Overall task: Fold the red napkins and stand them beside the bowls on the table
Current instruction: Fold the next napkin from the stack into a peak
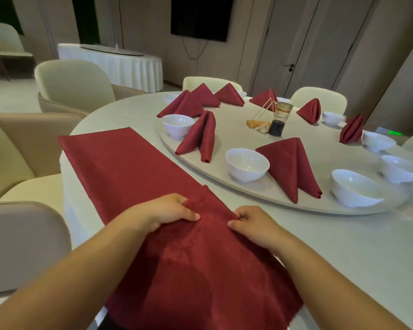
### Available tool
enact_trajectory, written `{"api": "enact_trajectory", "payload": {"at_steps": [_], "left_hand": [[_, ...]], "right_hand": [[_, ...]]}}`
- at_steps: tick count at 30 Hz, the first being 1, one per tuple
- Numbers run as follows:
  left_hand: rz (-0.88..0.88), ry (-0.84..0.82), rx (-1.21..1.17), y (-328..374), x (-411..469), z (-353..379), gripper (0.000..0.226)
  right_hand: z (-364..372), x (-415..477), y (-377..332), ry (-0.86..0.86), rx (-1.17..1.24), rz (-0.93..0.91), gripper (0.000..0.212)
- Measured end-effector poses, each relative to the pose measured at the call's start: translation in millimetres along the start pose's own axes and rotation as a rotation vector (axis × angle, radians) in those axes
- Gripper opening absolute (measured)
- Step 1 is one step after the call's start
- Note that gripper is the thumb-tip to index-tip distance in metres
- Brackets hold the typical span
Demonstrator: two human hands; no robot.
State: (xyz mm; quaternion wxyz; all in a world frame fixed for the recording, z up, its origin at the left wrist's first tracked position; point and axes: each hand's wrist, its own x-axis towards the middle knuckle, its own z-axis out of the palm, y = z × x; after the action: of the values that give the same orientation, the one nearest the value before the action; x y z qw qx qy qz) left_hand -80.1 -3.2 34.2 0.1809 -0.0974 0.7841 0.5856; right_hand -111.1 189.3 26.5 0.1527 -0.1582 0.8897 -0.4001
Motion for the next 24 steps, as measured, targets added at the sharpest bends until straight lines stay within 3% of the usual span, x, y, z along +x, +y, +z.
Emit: {"api": "enact_trajectory", "payload": {"at_steps": [8, 13, 15, 20, 24], "left_hand": [[-0.006, 0.144, 0.122, -2, 50, -26, 0.015], [0.04, 0.25, 0.12, 4, 75, -42, 0.022], [0.037, 0.268, 0.135, 4, 81, -45, 0.02], [-0.018, 0.217, 0.214, 3, 72, -57, 0.015], [-0.105, 0.143, 0.29, -5, 35, -73, 0.027]], "right_hand": [[12, 60, 2, 0.032, -0.239, -0.005, 0.025], [16, 91, -8, 0.113, -0.302, -0.013, 0.005], [18, 96, -10, 0.121, -0.315, 0.0, 0.011], [12, 93, -2, 0.127, -0.298, -0.005, 0.021], [-8, 71, 13, 0.1, -0.271, -0.005, 0.023]]}}
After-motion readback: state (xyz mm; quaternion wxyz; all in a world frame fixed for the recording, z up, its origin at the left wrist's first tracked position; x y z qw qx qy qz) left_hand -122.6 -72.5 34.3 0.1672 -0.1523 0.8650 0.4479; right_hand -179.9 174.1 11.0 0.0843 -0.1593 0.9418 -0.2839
